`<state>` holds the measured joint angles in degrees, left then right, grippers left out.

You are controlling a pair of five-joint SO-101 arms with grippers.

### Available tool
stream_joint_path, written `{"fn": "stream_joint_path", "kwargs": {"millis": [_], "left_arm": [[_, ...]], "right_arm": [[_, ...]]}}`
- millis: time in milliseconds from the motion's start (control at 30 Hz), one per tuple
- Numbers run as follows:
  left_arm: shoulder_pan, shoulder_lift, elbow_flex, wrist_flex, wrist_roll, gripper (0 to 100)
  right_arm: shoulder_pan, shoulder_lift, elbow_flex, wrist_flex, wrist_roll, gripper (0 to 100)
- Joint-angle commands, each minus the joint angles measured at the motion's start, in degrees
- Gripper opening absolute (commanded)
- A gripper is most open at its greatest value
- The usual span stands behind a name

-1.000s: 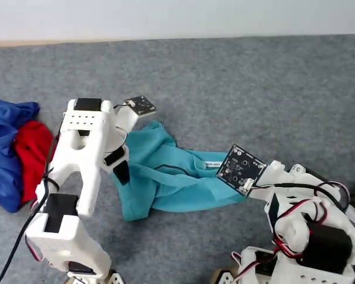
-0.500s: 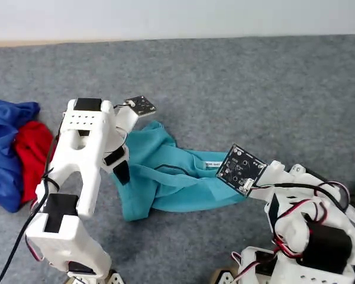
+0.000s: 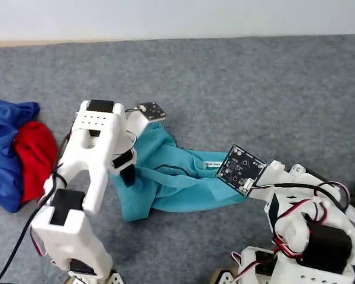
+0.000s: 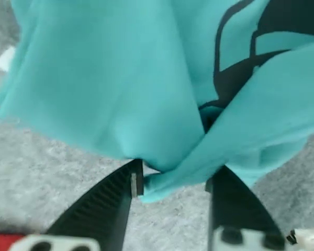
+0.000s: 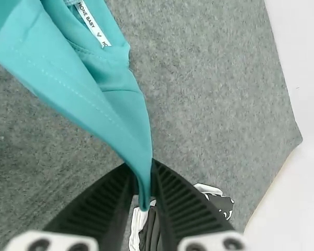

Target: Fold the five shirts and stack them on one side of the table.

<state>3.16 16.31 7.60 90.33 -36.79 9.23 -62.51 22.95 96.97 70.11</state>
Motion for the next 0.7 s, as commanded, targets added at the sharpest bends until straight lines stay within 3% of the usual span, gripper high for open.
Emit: {"fn": "stream_joint_path", "kwargs": {"millis": [0, 200, 367, 667], "left_arm": [[0.44, 1.41, -1.45, -0.53, -0.26, 17], [-0.09, 1.93, -1.89, 0.26, -0.26, 9], [0.35, 2.02, -7.16, 6.51, -0.26, 2], [-1.67, -2.73, -12.97, 10.11, 1.05, 0]], "right_arm": [[0.75, 0.31, -0.62, -1.10, 0.62, 0.9], [0.75, 0.31, -0.62, -1.10, 0.62, 0.9], [0.75, 0.48, -0.44, -1.10, 0.62, 0.9], [0.75, 0.31, -0.62, -1.10, 0.62, 0.9]]}}
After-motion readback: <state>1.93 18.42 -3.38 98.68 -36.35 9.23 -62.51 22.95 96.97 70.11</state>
